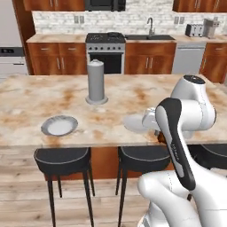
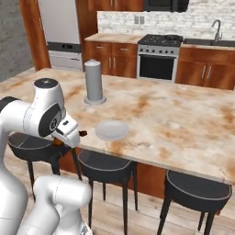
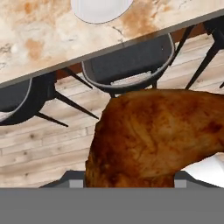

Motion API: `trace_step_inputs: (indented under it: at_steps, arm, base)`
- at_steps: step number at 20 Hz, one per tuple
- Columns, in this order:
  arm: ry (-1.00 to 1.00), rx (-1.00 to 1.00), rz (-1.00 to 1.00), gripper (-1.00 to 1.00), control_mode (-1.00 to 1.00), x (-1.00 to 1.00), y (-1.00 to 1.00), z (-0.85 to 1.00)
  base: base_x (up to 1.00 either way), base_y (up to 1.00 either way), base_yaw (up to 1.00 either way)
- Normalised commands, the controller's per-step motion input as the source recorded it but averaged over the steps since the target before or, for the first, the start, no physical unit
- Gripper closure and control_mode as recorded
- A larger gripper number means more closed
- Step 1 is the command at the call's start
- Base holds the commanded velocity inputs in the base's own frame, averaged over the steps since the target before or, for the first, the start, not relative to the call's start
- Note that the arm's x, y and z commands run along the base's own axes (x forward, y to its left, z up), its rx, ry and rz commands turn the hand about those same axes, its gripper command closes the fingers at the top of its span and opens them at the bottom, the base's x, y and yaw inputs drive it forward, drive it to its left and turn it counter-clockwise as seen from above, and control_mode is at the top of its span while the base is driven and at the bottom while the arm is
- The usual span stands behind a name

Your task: Take the chicken drumsticks from the pan and place one on each plate on the dining counter.

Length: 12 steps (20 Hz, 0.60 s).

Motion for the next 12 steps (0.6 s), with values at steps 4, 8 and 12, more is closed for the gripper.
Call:
trace_step_inputs:
  at_steps: [4, 8, 12]
  arm:
    - [0.00, 0.00, 0.00, 1.00, 1.00, 0.00, 0.00, 0.00]
    - [0.00, 0.00, 0.00, 1.00, 1.00, 0.00, 0.00, 0.00]
    - [0.00, 0.00, 0.00, 1.00, 1.00, 0.00, 0.00, 0.00]
  base:
    - [0.75, 0.59, -0.48]
    - [0.60, 0.45, -0.32]
    - [0.34, 0.33, -0.17]
